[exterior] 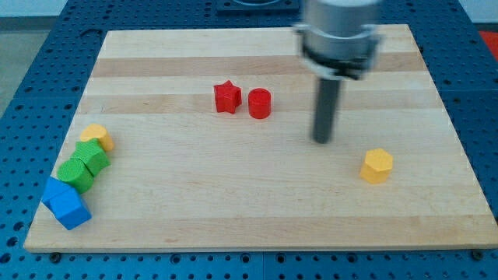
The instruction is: Push the yellow hexagon towards the left side
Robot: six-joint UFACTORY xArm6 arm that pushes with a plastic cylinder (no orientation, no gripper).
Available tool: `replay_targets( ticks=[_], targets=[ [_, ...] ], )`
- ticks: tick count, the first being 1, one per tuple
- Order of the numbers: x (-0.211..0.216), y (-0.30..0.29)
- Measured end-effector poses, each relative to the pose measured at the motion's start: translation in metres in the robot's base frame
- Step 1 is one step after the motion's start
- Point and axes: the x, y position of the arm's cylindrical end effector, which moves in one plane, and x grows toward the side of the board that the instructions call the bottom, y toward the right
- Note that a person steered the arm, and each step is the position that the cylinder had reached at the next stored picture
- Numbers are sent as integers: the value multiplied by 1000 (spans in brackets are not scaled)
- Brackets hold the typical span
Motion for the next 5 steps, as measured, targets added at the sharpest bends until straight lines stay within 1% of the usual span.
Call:
replay_targets(
  ticks=[1,2,3,4,5],
  targets=[
    [31,105],
    [72,169],
    [88,153],
    [71,101],
    [42,37]
  ],
)
